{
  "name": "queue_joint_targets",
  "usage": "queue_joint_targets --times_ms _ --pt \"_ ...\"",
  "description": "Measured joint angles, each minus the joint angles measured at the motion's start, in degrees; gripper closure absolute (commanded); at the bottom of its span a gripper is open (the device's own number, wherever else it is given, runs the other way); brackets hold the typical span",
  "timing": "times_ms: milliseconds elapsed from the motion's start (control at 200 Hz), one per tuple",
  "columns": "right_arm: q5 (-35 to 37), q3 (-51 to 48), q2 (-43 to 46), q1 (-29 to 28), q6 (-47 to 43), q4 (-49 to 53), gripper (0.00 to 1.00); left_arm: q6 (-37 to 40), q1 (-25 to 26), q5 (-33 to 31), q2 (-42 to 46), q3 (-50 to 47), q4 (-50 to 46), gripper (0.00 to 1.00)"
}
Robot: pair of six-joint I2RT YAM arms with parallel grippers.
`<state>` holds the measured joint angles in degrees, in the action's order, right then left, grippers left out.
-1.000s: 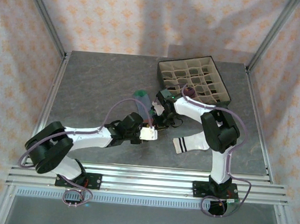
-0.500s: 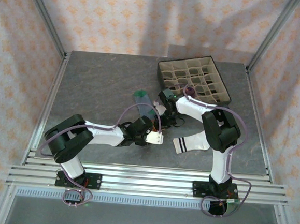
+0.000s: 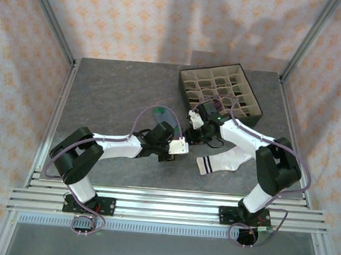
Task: Roll the socks
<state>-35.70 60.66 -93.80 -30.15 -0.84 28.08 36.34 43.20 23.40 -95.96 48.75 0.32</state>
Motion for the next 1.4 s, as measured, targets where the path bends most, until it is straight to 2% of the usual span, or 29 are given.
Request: queue_joint_targets --times_ms 240,676,1206,1296,1401 --pt "-6.86 -5.97 0.42 -0.07 1.25 -7.76 0.56 -8.41 -5.31 11.65 -0.37 1.81 -6.51 1.0" --pt "-16.92 -11.37 -1.03 -0.07 2.34 -19.37 0.52 -18.23 -13.2 31.32 -6.54 4.0 -8.55 1.0" --pt "-19.43 -9.88 -7.67 -0.04 -1.88 -20.76 0.54 -18.05 -18.56 43.32 -16.31 11.34 -19.69 1.0" --pt "-19.32 -9.68 -7.91 -0.04 -2.38 -20.87 0.62 -18.71 -19.3 44.11 -16.81 11.56 -20.02 1.0" --pt "-18.47 -9.31 -8.66 -0.07 -2.93 -20.5 0.84 -20.52 -20.17 43.85 -16.81 11.47 -19.32 0.93"
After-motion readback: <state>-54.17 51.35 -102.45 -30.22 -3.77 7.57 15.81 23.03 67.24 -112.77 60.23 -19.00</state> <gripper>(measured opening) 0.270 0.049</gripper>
